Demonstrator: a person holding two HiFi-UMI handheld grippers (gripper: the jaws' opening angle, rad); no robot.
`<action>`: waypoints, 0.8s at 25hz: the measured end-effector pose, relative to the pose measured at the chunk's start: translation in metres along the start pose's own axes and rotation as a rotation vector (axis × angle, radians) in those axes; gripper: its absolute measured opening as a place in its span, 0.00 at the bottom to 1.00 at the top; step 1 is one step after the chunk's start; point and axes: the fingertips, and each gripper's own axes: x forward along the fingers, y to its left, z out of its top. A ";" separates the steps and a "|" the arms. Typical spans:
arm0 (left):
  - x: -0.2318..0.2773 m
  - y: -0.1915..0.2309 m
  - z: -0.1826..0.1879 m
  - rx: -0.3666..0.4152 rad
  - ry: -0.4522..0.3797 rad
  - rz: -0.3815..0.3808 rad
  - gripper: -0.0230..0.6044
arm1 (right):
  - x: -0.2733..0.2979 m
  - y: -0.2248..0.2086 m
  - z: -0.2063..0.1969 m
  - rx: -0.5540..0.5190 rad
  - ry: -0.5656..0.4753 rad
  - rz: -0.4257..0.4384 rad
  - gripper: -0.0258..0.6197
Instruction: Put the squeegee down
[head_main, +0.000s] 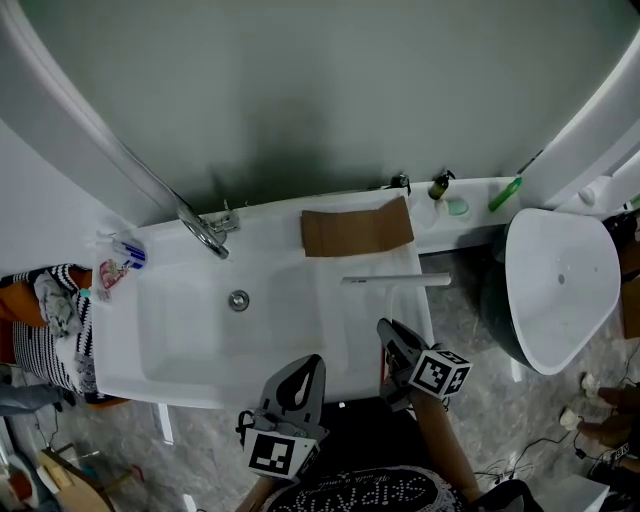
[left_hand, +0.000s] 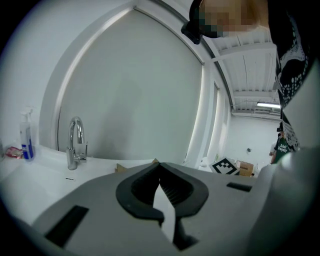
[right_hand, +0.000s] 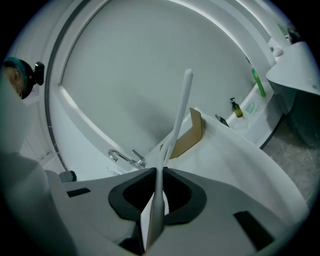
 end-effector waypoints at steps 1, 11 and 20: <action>-0.001 0.002 0.001 0.000 -0.002 0.012 0.04 | 0.003 -0.007 -0.001 0.015 0.008 -0.011 0.12; 0.005 0.003 -0.001 0.002 0.010 0.032 0.04 | 0.037 -0.055 0.001 0.137 0.003 -0.031 0.12; 0.021 0.012 0.004 -0.021 0.009 0.045 0.04 | 0.048 -0.081 0.004 0.189 -0.007 -0.079 0.12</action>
